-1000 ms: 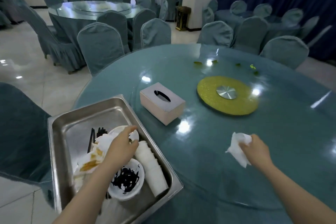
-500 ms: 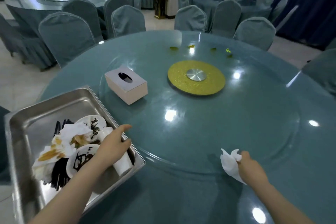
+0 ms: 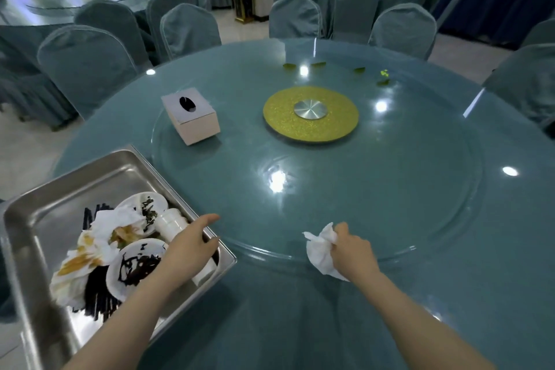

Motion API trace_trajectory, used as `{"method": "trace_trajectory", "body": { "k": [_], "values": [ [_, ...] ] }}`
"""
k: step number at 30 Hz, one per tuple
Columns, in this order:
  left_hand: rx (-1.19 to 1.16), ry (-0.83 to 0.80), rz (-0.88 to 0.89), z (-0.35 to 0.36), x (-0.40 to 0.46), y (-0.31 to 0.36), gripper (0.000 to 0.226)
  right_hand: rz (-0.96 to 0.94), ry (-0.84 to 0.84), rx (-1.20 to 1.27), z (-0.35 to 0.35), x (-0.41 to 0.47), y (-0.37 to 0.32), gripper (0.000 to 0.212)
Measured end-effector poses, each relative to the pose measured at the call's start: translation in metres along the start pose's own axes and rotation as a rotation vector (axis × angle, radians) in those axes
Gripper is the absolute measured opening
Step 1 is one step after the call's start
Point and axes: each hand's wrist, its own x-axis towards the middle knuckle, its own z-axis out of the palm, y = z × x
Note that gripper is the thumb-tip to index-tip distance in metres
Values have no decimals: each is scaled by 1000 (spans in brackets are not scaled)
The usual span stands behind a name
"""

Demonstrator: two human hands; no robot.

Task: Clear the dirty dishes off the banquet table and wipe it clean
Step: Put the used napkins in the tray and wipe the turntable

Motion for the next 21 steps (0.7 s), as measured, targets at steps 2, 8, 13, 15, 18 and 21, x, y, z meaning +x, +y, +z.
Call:
{"method": "trace_trajectory", "body": {
  "k": [2, 8, 13, 15, 18, 21],
  "values": [
    [-9, -4, -8, 0, -2, -4, 47, 49, -8, 258, -12, 8, -3, 12],
    [-18, -28, -33, 9, -1, -6, 49, 241, 153, 613, -41, 15, 34, 9],
    [-31, -47, -3, 25, 9, 4, 47, 346, 222, 593, -55, 12, 67, 20],
    [-22, -63, 20, 31, 12, 8, 48, 360, 212, 616, -60, 10, 73, 26],
    [-17, -85, 42, 39, 19, 14, 49, 316, 223, 666, -66, 9, 78, 17],
    [-17, -107, 52, 49, 28, 22, 48, 295, 259, 679, -70, 10, 88, 31]
  ]
}}
